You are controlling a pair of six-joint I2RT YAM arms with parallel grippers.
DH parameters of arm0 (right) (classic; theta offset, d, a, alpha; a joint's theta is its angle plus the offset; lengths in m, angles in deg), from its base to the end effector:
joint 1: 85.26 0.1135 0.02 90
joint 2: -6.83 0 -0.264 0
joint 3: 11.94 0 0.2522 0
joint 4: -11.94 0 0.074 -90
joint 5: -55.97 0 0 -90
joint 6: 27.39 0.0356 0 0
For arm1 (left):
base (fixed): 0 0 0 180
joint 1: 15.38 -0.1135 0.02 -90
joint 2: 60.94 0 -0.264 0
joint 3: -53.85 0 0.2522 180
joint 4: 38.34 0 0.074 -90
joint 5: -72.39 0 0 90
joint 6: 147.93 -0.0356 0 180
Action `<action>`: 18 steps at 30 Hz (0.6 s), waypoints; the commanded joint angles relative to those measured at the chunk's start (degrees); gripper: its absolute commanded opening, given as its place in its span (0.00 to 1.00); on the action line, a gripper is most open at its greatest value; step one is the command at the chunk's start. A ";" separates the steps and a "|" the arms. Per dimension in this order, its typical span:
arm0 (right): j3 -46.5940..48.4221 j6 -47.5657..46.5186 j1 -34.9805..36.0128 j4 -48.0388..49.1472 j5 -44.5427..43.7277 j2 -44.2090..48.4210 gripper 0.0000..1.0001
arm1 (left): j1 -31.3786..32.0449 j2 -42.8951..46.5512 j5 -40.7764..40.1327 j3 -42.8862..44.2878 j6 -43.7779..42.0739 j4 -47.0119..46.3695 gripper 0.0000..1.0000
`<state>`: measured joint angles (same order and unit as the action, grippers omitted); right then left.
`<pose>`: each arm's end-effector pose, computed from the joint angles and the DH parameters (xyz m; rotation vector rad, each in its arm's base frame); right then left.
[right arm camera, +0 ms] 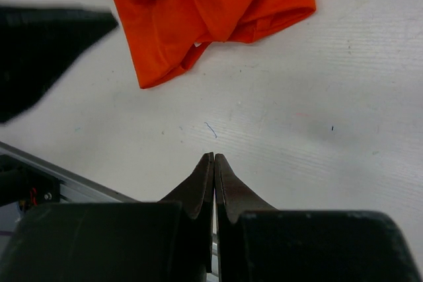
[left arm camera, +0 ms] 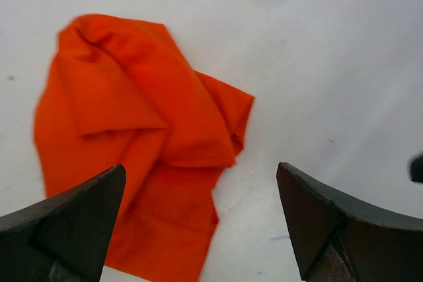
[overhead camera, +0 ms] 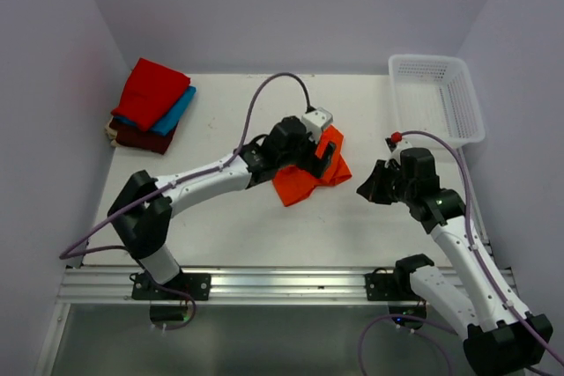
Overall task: Fold and stack the t-shirts
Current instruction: Flatten out the tshirt
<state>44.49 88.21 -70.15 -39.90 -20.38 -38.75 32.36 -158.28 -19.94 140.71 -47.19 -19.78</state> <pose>0.1570 0.0511 0.2783 0.0869 2.3438 0.6341 0.2684 -0.2932 0.2763 0.6515 2.0274 -0.5744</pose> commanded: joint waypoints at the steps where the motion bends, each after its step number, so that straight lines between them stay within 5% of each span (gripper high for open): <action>1: -0.40 -1.52 0.18 3.01 1.12 -0.91 0.00 | 7.42 -0.04 -1.89 -7.52 3.32 -2.43 1.00; 8: -1.02 -0.73 0.09 4.51 1.56 -1.61 0.00 | 10.52 -3.64 -2.24 -13.33 4.29 -3.65 0.91; 18: -0.66 -1.26 0.18 3.72 0.68 -1.79 0.00 | 10.61 -9.35 -7.07 -9.12 0.95 -3.66 0.91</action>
<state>43.53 88.00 -70.15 -37.57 -20.36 -40.24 43.09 -165.71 -23.76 128.77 -44.59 -20.75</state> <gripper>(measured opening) 0.009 0.911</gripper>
